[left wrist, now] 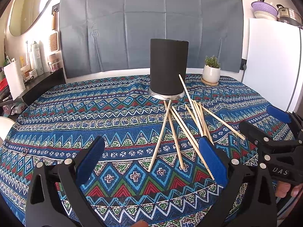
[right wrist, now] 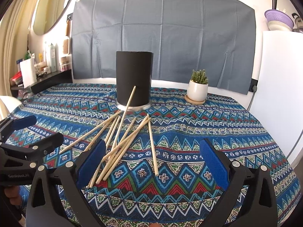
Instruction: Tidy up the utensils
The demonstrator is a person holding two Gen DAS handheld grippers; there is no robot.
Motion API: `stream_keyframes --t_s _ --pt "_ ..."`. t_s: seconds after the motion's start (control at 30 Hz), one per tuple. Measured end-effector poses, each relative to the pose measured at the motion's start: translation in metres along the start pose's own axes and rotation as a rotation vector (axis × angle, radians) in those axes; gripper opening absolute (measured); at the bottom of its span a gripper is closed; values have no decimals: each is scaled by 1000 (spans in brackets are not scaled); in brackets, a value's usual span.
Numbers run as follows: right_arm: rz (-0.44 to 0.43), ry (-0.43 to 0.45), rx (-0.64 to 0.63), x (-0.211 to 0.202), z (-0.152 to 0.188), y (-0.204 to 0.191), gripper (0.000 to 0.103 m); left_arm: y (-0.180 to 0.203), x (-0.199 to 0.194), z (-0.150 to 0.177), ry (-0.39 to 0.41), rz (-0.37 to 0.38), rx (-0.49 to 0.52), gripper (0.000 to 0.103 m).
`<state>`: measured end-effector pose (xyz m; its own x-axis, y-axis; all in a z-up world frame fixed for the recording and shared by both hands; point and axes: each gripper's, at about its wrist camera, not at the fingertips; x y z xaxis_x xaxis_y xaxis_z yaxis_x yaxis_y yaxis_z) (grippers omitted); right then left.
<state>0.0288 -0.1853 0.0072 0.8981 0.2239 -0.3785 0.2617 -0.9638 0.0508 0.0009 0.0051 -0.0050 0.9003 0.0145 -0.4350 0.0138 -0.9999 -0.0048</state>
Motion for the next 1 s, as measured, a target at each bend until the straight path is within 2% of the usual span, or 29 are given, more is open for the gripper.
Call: stream_keyframes --t_s 0.63,1.0 --pt "-5 -7 15 1 -1 2 95 1 1 0 -10 1 -1 97" --pt "-10 -19 32 4 -1 5 95 -3 9 -1 -57 17 -17 97"
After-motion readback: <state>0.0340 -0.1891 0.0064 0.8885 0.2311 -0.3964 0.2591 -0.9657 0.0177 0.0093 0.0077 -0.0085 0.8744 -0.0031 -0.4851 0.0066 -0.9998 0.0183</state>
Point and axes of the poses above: each gripper's, at about its wrist camera, not at the fingertips, and x roughly the way its jaws point, y to its right, z to its underside, and after that the axes turned 5 degrees about y, right-handed
